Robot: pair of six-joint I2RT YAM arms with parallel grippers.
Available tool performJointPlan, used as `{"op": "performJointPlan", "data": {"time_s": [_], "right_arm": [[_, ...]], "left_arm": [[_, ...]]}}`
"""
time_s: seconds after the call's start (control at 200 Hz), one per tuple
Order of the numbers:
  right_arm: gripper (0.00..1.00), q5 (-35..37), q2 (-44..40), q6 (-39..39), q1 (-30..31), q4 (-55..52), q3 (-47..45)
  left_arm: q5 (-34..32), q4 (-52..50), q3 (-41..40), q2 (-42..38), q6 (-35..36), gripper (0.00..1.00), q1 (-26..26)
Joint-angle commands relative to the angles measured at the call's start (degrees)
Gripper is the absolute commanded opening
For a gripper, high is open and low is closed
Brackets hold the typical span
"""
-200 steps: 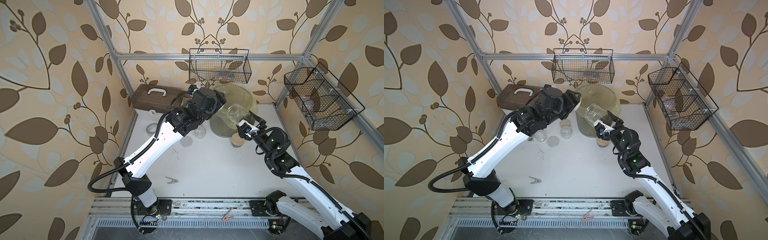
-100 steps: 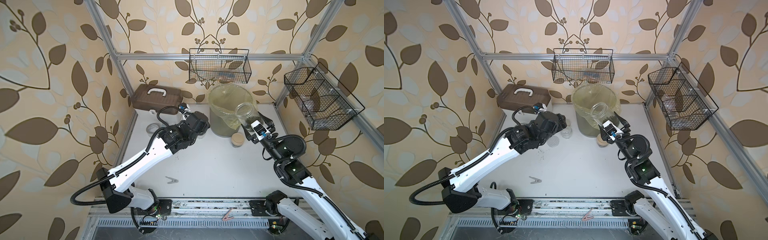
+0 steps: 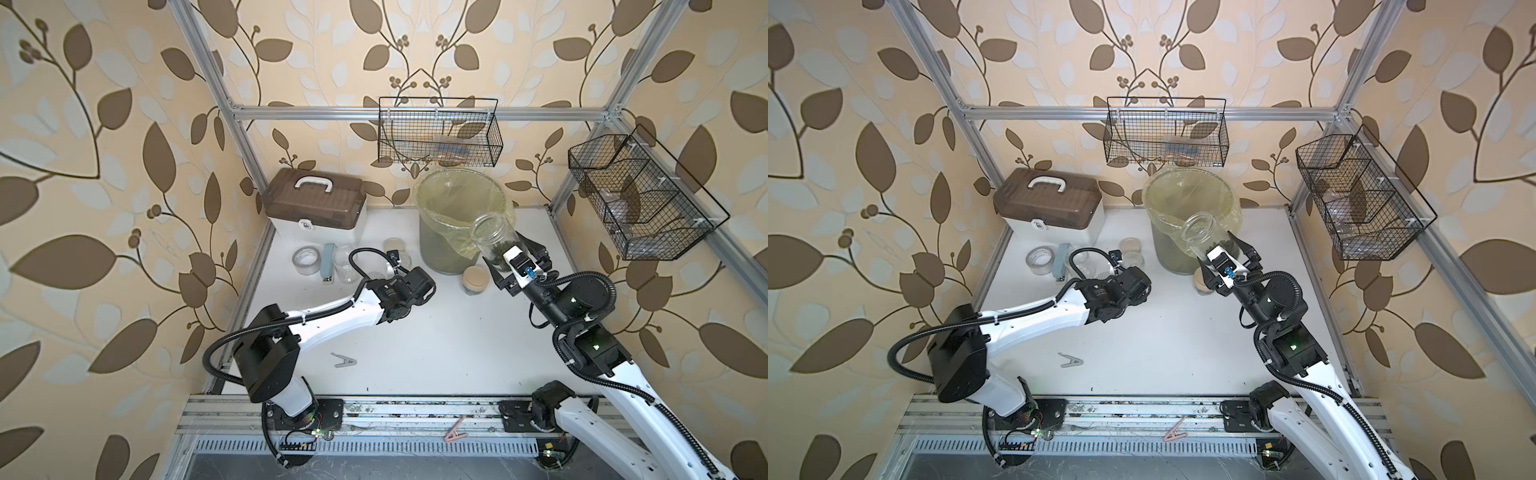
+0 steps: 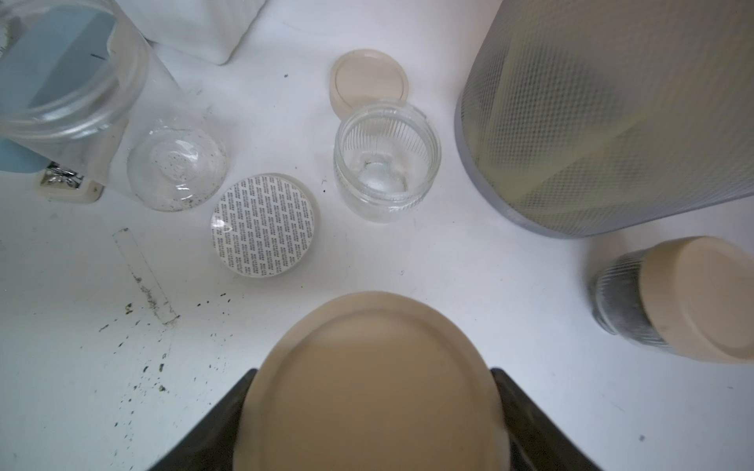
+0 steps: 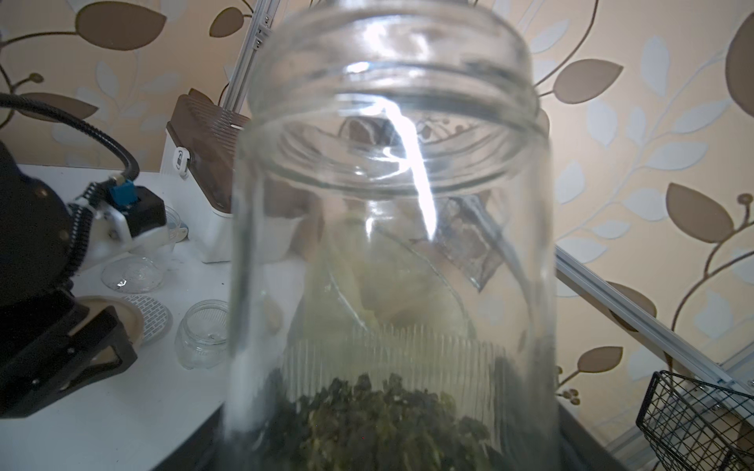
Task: Empty moldy tea leaves from jars
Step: Place the lid at the center of the board.
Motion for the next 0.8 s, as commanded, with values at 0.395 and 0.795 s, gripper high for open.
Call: {"op": "performJointPlan", "data": {"time_s": [0.395, 0.795], "right_arm": [[0.27, -1.6, -1.4, 0.1, 0.4, 1.6, 4.2], [0.26, -1.4, -1.8, 0.3, 0.4, 0.8, 4.6]], "left_arm": [[-4.9, 4.7, 2.3, 14.2, 1.8, 0.65, 0.0], [-2.2, 5.8, 2.6, 18.1, 2.2, 0.77, 0.8]]}}
